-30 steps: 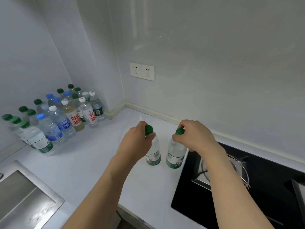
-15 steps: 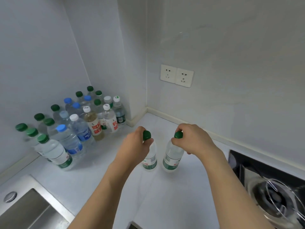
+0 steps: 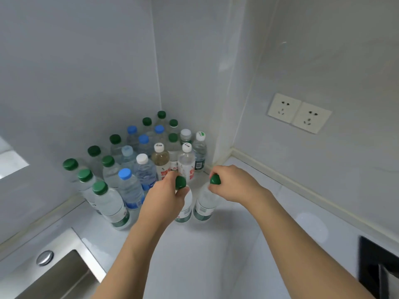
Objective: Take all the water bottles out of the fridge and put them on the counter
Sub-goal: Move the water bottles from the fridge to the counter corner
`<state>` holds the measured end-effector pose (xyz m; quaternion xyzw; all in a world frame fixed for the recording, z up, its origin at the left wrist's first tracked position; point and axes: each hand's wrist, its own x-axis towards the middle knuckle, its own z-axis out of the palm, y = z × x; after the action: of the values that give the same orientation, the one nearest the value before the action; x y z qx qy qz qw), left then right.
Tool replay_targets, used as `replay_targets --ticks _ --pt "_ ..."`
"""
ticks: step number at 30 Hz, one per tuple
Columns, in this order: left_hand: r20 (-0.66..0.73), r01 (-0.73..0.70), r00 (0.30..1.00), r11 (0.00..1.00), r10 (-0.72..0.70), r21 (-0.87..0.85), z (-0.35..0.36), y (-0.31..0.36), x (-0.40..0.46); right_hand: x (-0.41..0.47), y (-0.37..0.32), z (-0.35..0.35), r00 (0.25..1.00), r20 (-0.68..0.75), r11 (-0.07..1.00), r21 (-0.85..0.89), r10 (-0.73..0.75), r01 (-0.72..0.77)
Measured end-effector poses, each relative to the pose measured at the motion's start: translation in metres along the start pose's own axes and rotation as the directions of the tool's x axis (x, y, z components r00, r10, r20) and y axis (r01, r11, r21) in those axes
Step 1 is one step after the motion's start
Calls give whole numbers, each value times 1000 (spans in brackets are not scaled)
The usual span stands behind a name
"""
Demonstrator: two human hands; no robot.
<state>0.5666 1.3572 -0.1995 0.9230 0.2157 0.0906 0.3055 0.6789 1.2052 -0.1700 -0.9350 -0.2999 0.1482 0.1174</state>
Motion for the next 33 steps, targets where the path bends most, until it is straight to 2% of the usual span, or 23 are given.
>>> replay_targets --ticks 7,10,15,22,33 --pt "-44 72 996 997 -72 -4 -5 -38 25 67 -43 16 985 38 975 -139 -167 171" --pt "-66 77 995 997 -78 -21 6 -51 32 93 -54 28 977 70 968 -142 -199 208" --pt "-141 40 989 997 -48 -63 30 -65 45 119 -65 34 980 50 969 -149 -192 198" --pt "-209 15 978 999 -22 -33 36 -77 54 133 -70 38 973 35 952 -199 -230 232" --pt "-209 69 975 996 -80 -60 43 -76 49 128 -67 52 982 -20 981 -45 -187 186"
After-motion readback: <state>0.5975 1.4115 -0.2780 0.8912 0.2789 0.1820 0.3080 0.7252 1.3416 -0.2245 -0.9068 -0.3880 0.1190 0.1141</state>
